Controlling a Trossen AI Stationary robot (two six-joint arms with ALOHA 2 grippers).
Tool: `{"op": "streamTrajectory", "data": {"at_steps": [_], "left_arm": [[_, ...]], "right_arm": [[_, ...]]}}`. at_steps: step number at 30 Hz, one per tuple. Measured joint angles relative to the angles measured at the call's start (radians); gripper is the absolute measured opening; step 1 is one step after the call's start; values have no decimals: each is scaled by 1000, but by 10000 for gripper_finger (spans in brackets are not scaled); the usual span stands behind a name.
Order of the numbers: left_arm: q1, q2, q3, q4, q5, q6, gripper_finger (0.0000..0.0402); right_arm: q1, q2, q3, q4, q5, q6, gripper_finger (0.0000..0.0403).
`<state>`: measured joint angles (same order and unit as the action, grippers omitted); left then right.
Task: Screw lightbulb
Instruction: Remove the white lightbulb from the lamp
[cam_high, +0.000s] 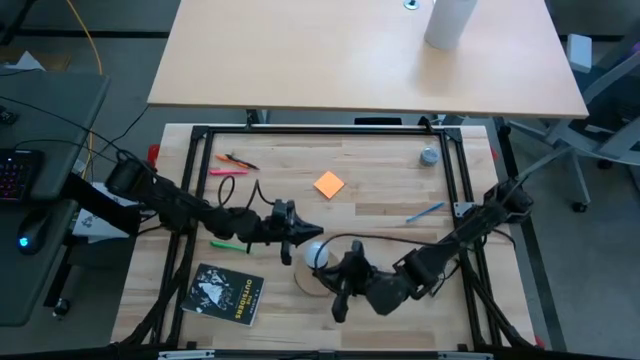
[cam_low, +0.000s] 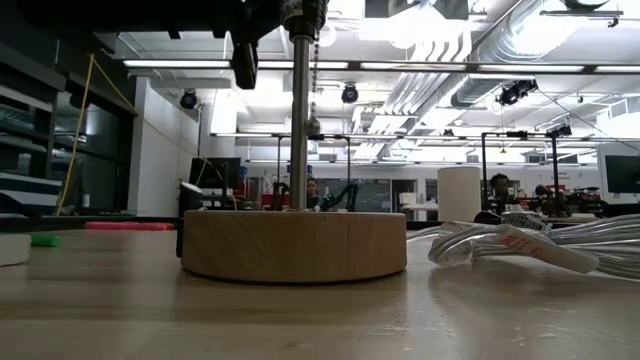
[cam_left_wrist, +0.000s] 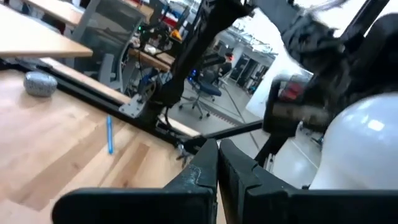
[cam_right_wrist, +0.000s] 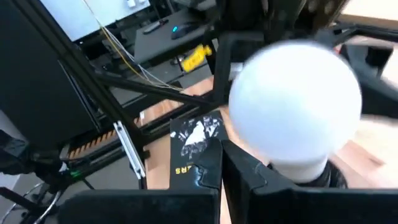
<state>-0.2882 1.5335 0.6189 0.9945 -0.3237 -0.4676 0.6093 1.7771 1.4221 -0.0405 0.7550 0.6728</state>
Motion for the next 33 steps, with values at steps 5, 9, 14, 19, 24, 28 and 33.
{"op": "streamTrajectory", "data": {"at_steps": [5,9,14,19,24,28,33], "left_arm": [[0,30,5,-6,9,-19,0],[0,25,7,-5,11,-19,0],[-4,23,7,-6,27,-24,0],[-27,23,7,-6,63,-30,0],[-65,23,7,-5,61,-45,0],[-89,23,7,-5,50,-45,0],[-103,22,7,-4,51,-56,0]], "right_arm": [[-30,2,-1,-37,-41,-12,0],[-50,0,0,-43,-80,-15,0],[-60,0,0,-53,-80,-26,0],[-59,0,0,-71,-78,-22,0],[-49,-18,0,-116,-68,-18,0],[-37,-48,0,-169,-47,-16,0],[-22,-71,1,-250,-30,24,0]]}}
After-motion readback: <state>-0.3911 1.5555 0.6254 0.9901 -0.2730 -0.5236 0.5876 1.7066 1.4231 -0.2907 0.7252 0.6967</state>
